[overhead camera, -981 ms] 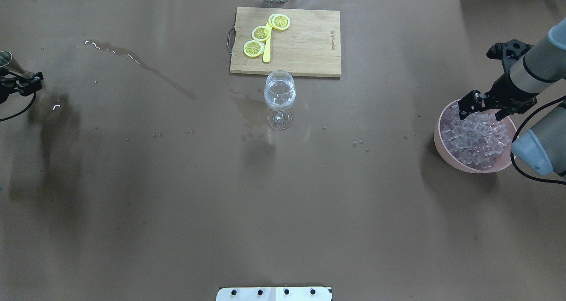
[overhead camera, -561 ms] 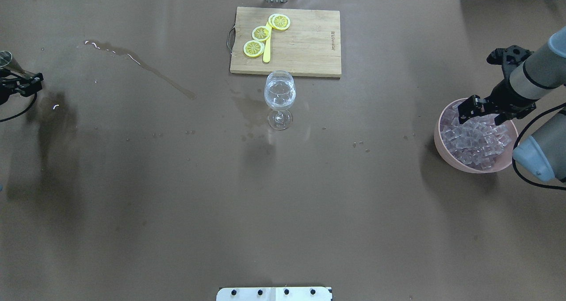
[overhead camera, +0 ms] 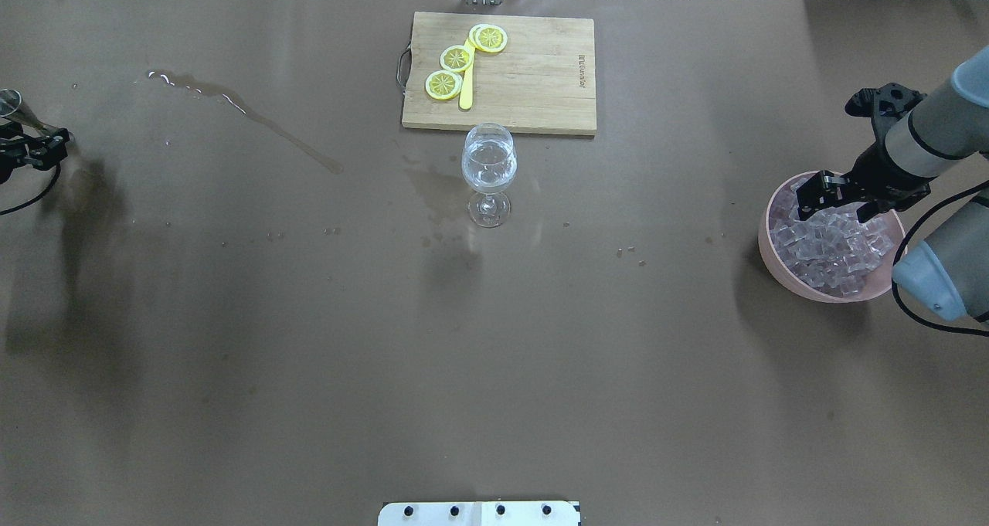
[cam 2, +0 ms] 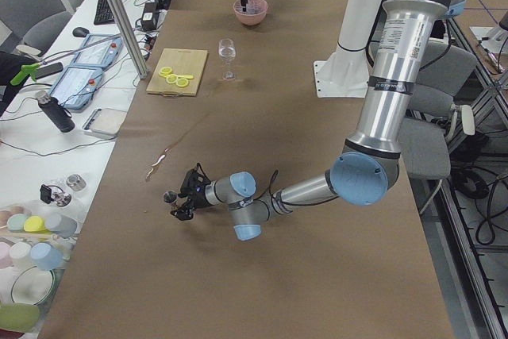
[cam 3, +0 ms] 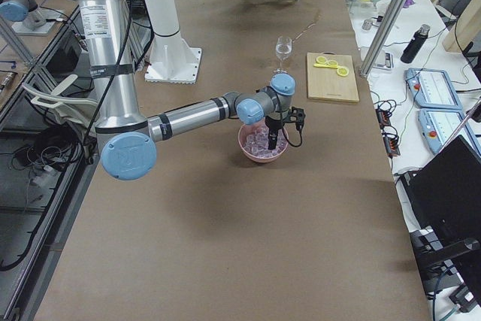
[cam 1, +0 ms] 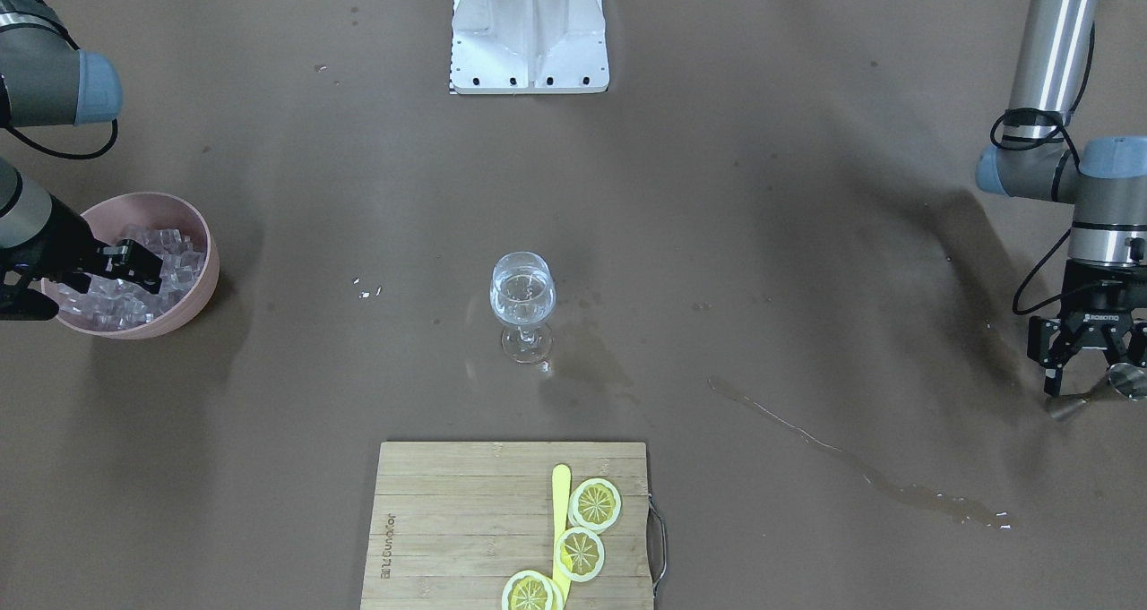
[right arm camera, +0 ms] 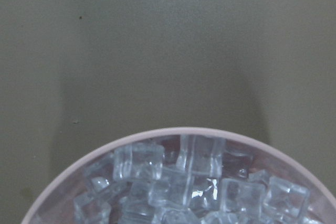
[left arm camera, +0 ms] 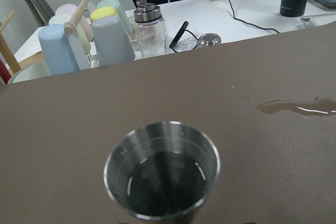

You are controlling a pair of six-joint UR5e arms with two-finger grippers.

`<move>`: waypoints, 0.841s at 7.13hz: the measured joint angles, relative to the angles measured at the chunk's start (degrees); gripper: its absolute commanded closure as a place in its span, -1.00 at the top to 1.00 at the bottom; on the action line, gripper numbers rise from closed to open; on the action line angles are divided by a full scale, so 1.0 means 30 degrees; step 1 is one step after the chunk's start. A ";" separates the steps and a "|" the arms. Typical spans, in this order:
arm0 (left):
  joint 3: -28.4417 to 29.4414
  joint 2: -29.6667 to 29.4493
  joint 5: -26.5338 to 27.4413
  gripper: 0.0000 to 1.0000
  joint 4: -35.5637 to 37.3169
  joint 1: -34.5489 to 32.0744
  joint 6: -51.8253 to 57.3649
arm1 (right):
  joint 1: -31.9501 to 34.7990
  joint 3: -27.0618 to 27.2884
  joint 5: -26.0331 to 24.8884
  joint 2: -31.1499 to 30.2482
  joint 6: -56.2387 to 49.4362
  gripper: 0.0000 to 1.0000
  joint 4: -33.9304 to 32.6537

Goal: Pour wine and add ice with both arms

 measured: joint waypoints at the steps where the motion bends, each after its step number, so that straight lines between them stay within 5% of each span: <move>1: -0.0007 0.0005 -0.0001 0.32 -0.0039 0.0000 -0.0020 | -0.0024 -0.0005 0.0006 0.0044 0.0013 0.39 0.0000; 4: 0.0005 -0.0012 -0.0027 0.31 -0.0079 -0.0018 -0.0056 | -0.0044 -0.0079 0.0036 0.0160 0.0016 0.33 0.0001; 6: 0.0057 0.0052 -0.0030 0.19 -0.0100 -0.0028 -0.0075 | -0.0051 -0.0122 0.0047 0.0171 0.0014 -0.01 0.0001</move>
